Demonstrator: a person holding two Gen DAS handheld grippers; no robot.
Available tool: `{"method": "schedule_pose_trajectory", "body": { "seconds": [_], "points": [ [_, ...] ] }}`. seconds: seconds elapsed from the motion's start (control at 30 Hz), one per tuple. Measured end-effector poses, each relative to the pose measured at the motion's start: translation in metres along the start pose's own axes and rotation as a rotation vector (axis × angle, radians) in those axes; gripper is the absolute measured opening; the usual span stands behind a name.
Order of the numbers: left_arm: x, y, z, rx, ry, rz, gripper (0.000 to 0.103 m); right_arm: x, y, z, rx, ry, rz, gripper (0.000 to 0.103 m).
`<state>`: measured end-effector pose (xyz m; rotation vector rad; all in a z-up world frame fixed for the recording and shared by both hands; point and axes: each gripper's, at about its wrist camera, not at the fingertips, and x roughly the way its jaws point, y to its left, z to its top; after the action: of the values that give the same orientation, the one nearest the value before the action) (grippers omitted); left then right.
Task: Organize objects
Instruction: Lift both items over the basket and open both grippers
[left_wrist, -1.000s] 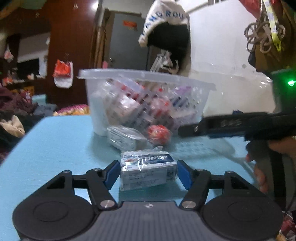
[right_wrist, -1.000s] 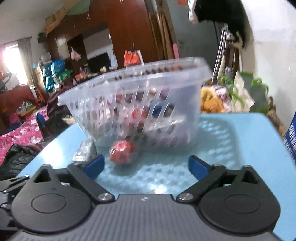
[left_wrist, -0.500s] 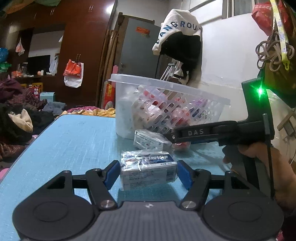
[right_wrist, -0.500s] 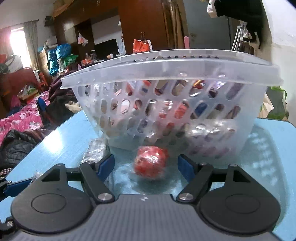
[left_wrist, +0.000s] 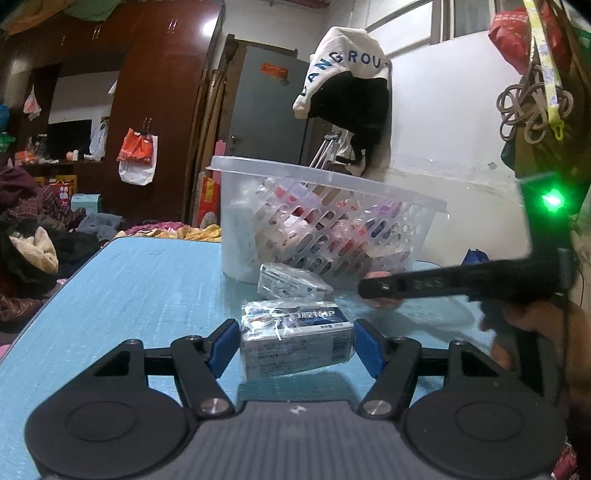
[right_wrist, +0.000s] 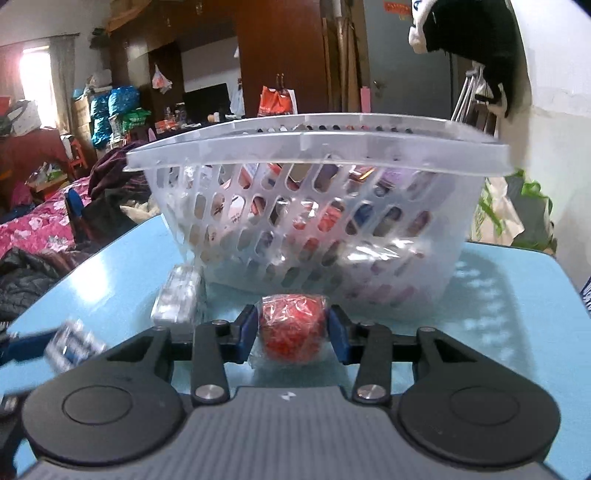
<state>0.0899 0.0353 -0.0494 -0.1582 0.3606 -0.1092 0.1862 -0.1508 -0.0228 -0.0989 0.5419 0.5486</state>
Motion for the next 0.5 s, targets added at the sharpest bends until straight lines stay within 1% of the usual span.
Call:
{"method": "schedule_pose_trajectory", "body": {
  "seconds": [0.17,0.3,0.4,0.5],
  "points": [
    [-0.003,-0.007,-0.002,0.019,-0.016,-0.023,0.070,-0.031,-0.009,-0.011,-0.026,-0.042,0.000,0.045],
    [-0.014,-0.014,0.009,0.030,-0.051,-0.044,0.070,-0.061,-0.009,-0.014,-0.033,-0.110,0.018,0.045],
    [-0.017,-0.025,0.038,0.053,-0.063,-0.078,0.070,-0.084,-0.009,-0.003,-0.037,-0.177,0.028,0.045],
    [-0.011,-0.036,0.085,0.090,-0.082,-0.107,0.070,-0.098,-0.006,0.028,-0.053,-0.246,0.013,0.045]
  ]
}}
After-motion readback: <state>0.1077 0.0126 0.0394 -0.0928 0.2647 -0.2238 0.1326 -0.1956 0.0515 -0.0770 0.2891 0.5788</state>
